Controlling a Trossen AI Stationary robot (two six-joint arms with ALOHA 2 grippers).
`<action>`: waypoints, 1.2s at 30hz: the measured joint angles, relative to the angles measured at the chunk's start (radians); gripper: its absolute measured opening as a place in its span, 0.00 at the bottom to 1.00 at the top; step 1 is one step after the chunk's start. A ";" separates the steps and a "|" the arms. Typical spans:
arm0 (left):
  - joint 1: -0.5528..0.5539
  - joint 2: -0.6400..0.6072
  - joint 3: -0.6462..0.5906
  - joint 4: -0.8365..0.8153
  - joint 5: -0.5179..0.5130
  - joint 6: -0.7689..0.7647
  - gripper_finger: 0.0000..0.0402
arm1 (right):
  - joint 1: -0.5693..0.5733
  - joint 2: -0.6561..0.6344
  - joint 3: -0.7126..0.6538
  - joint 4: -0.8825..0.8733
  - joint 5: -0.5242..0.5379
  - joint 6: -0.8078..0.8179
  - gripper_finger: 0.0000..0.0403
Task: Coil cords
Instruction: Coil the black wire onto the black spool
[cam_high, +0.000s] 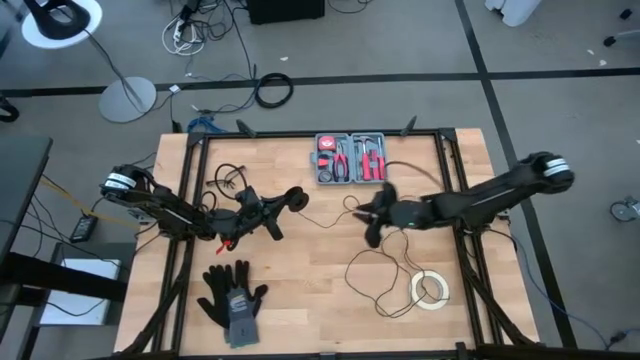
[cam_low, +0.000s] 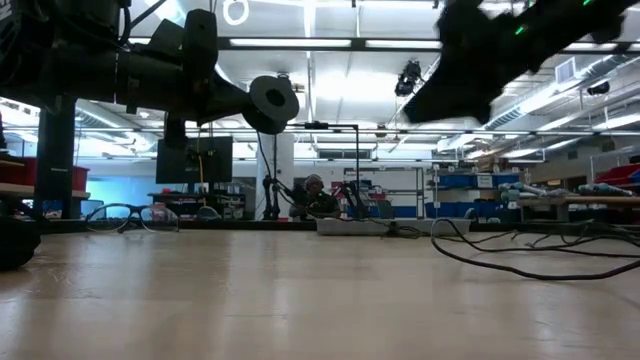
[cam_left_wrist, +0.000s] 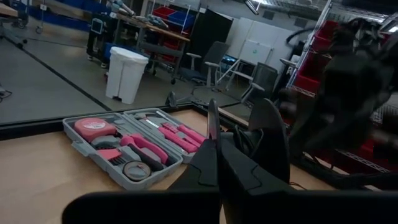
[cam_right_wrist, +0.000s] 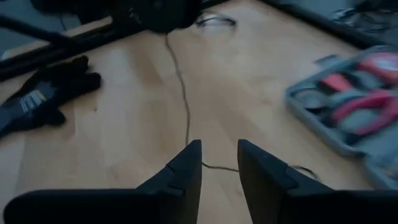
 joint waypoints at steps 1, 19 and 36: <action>0.000 0.000 0.000 0.000 0.000 0.000 0.00 | -0.015 0.054 -0.001 0.065 -0.023 -0.022 0.26; 0.000 0.000 0.000 0.002 0.000 -0.001 0.00 | -0.133 0.706 0.137 0.681 -0.247 -0.188 0.26; 0.000 0.000 0.000 0.003 0.013 -0.001 0.00 | -0.157 0.678 0.220 0.374 -0.217 -0.128 0.01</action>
